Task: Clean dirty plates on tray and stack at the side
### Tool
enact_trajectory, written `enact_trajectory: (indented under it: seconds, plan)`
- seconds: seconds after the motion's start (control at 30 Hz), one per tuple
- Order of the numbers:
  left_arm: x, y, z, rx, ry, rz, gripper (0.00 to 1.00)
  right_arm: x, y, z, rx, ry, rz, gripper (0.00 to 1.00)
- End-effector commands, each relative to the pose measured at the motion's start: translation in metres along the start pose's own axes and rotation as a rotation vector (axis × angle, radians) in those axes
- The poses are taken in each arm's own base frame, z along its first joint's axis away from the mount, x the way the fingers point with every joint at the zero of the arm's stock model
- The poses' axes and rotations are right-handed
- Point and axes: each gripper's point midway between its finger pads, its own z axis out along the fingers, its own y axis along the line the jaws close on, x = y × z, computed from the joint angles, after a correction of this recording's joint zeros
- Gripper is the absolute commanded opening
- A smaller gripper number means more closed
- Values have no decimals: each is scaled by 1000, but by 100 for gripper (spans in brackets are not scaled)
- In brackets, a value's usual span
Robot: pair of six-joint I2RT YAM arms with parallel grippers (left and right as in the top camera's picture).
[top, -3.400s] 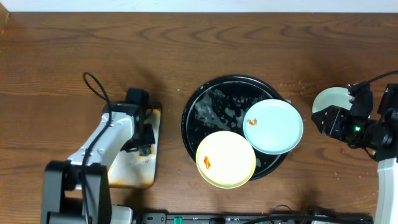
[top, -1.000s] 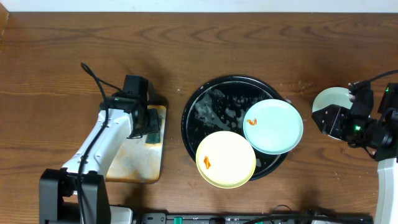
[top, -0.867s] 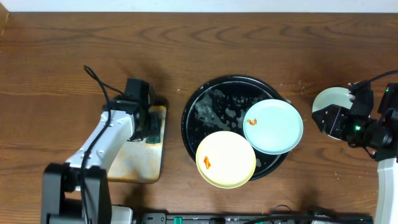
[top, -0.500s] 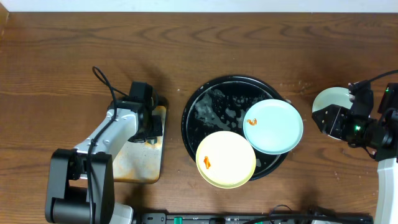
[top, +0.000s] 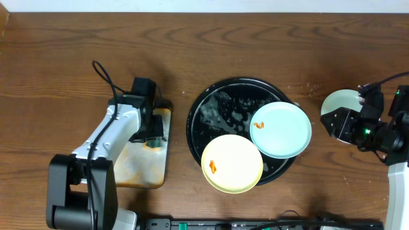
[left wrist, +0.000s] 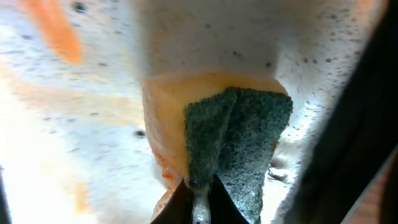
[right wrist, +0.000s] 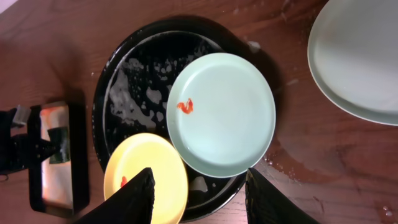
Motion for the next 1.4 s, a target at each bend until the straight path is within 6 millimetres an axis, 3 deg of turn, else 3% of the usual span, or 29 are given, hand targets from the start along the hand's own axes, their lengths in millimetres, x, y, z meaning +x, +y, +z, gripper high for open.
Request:
enact_trajectory:
  seconds: [0.0,0.03,0.07,0.1,0.13,0.4,0.53,0.77,1.0,1.27,1.37]
  plan:
    - [-9,13,-8,-67,-42,2,17,2,4,2,-21,7,-18,45]
    - [-9,13,-8,-66,-45,0,39,2,4,2,-21,7,-18,45]
    - [-9,12,-8,-65,-45,-2,53,2,4,2,-20,7,-18,45]
    - [-9,12,-8,-65,-45,-2,63,2,4,2,-21,7,-19,45]
    - [-9,12,-8,-64,-43,-2,64,2,4,2,-21,7,-19,45]
    - [-8,6,-15,-22,-50,-2,59,0,4,2,-21,0,-22,45]
    - [-5,3,-17,0,-43,-18,43,0,4,2,-21,1,-21,45]
    - [-11,2,-30,17,-94,-53,52,0,4,2,-21,-2,-23,45]
    - [-3,1,-7,16,-55,-86,56,-1,4,2,-22,-7,-25,45]
    - [0,-6,14,40,-12,-86,34,-1,4,2,-22,-6,-25,45]
    - [3,-6,22,34,7,-85,33,-1,4,2,-22,-6,-25,45]
